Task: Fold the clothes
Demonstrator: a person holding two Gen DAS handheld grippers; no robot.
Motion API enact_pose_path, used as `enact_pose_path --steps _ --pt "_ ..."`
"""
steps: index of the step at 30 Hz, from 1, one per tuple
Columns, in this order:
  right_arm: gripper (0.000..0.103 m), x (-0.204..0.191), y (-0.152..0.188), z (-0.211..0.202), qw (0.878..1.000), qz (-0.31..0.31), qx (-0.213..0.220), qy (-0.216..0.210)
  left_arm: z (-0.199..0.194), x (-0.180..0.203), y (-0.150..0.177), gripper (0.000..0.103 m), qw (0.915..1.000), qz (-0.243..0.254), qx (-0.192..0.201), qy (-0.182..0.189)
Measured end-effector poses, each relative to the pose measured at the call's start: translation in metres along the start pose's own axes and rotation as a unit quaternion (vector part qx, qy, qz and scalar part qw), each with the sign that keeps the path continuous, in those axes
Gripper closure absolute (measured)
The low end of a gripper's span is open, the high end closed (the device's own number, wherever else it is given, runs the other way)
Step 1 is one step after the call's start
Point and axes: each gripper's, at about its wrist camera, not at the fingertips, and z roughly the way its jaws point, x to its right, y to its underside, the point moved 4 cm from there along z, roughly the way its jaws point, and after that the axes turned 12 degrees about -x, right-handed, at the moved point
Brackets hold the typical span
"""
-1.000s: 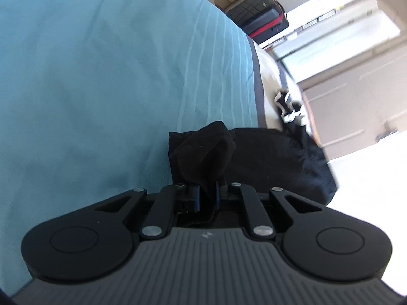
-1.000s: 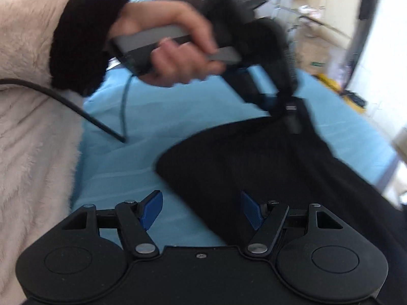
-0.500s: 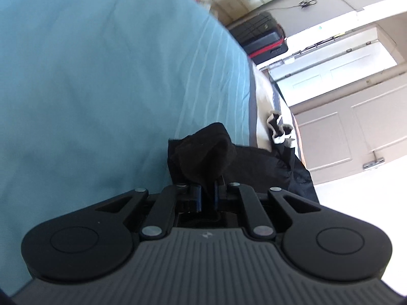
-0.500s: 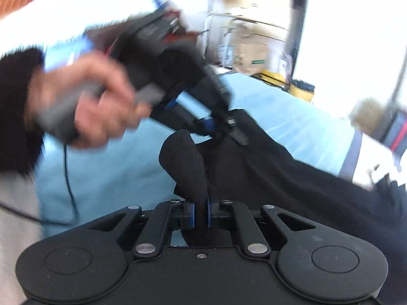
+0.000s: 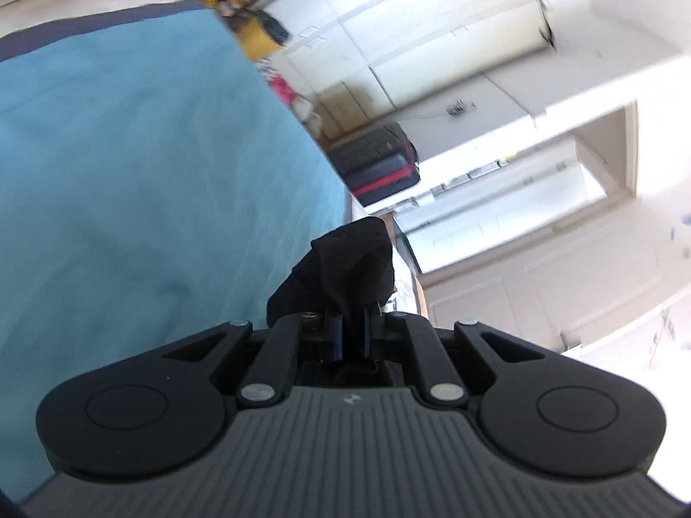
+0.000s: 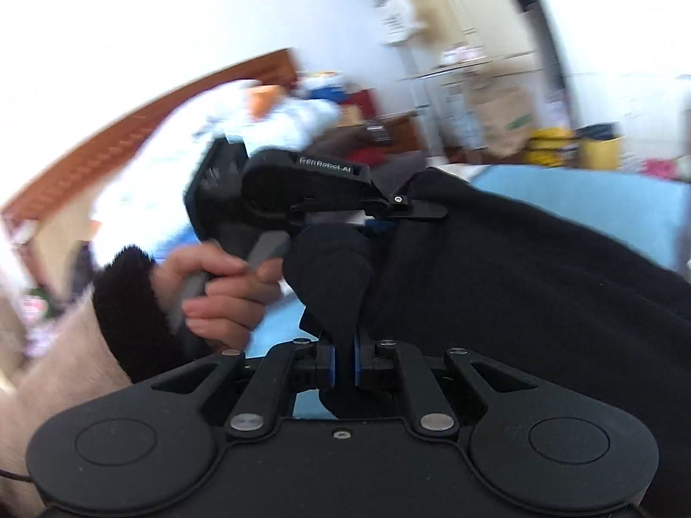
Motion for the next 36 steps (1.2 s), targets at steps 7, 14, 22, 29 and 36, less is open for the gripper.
enact_pose_path --steps 7,14,22,29,36 --pt "0.093 0.032 0.003 -0.056 0.994 0.101 0.04 0.008 0.037 0.058 -0.007 0.096 0.9981 0.053 -0.028 -0.012" --pt "0.093 0.121 0.041 -0.171 0.946 0.269 0.138 0.117 0.181 0.19 -0.002 0.095 0.9759 0.174 -0.13 0.023" --pt "0.093 0.193 0.088 -0.235 0.884 0.341 0.182 0.265 0.345 0.232 0.03 0.095 0.9596 0.195 -0.203 0.007" --pt "0.093 0.282 0.13 -0.252 0.838 0.459 0.176 0.237 0.387 0.213 0.035 0.084 0.9531 0.169 -0.247 -0.044" --pt "0.088 0.31 0.167 -0.257 0.801 0.55 0.187 0.144 0.327 0.201 0.026 0.05 0.9532 0.239 -0.158 -0.096"
